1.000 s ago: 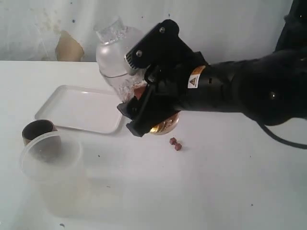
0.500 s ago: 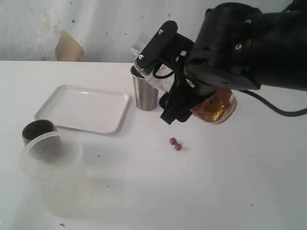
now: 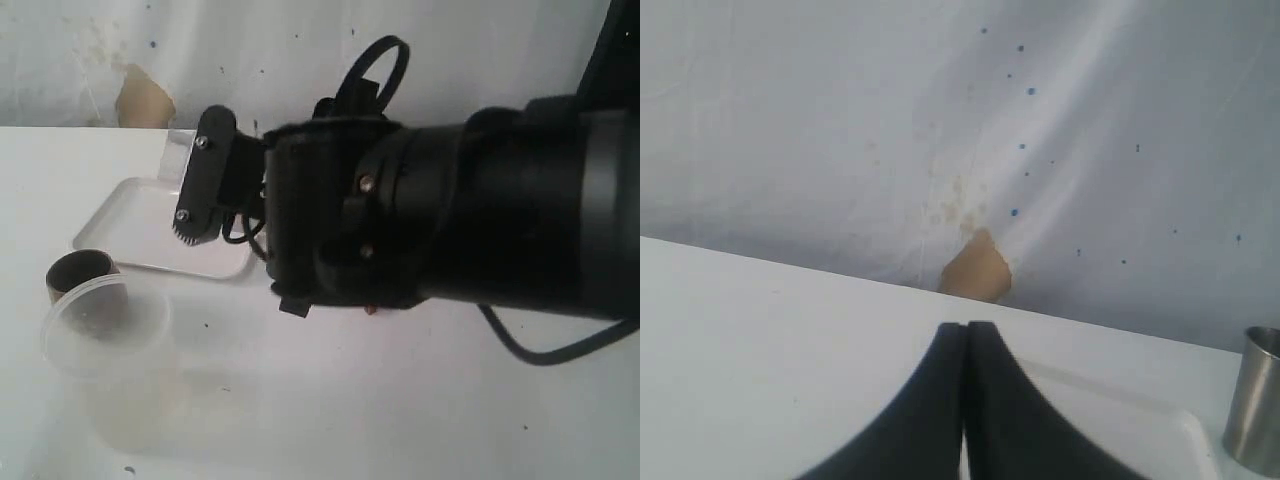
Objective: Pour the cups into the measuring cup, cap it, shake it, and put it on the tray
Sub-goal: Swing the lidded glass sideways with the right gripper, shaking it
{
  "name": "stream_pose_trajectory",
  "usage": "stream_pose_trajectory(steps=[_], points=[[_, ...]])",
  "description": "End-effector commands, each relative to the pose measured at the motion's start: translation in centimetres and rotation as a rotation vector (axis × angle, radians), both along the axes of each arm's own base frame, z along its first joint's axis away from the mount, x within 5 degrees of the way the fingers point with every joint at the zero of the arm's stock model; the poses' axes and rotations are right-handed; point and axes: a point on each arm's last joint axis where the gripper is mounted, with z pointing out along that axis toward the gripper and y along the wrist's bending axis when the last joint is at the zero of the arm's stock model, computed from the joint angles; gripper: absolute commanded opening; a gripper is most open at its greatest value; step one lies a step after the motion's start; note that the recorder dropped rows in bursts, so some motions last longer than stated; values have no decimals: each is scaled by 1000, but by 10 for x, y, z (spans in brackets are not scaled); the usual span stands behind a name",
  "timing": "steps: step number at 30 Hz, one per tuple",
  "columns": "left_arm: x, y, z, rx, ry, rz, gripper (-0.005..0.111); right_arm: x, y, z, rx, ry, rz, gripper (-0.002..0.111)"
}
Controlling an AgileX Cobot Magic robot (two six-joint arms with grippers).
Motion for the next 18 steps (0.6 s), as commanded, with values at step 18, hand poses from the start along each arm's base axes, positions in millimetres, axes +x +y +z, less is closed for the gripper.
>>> stream_pose_trajectory(steps=[18], points=[[0, 0, -1, 5, -10, -2, 0, -29, 46, -6, -444, -196, 279, 0]])
